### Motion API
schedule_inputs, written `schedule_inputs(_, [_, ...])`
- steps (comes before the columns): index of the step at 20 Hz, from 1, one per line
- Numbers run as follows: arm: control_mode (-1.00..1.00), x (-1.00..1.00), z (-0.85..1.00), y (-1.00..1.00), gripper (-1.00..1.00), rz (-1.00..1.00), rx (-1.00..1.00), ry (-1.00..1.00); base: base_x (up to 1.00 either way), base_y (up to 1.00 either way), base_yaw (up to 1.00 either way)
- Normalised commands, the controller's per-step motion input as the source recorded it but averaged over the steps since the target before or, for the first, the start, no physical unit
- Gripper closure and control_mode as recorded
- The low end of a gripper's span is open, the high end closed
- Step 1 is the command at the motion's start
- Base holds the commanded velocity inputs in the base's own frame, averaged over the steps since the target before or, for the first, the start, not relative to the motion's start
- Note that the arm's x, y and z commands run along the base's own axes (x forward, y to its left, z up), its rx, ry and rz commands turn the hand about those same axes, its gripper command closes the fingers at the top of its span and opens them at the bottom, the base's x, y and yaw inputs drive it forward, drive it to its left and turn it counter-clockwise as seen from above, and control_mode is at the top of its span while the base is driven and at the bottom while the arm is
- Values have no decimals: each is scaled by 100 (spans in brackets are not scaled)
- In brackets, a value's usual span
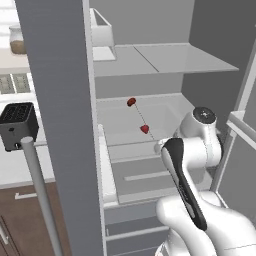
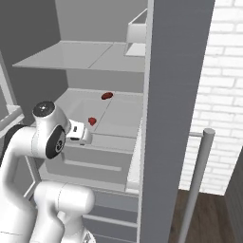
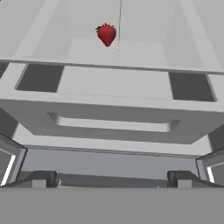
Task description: Take the strawberry from the fridge and place it on top of the pancake, located on the dining counter.
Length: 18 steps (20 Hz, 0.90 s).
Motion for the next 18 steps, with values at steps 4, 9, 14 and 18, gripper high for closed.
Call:
schedule_inputs(4, [-100, 78, 4, 38, -100, -2, 0, -22, 0, 0, 0])
schedule_inputs(9, [-100, 53, 21, 11, -100, -5, 4, -17, 0, 0, 0])
schedule_inputs(14, [-100, 66, 13, -3, -100, -2, 4, -1, 0, 0, 0])
schedule_inputs(18, [-100, 61, -4, 0, -100, -1, 0, 2, 0, 0, 0])
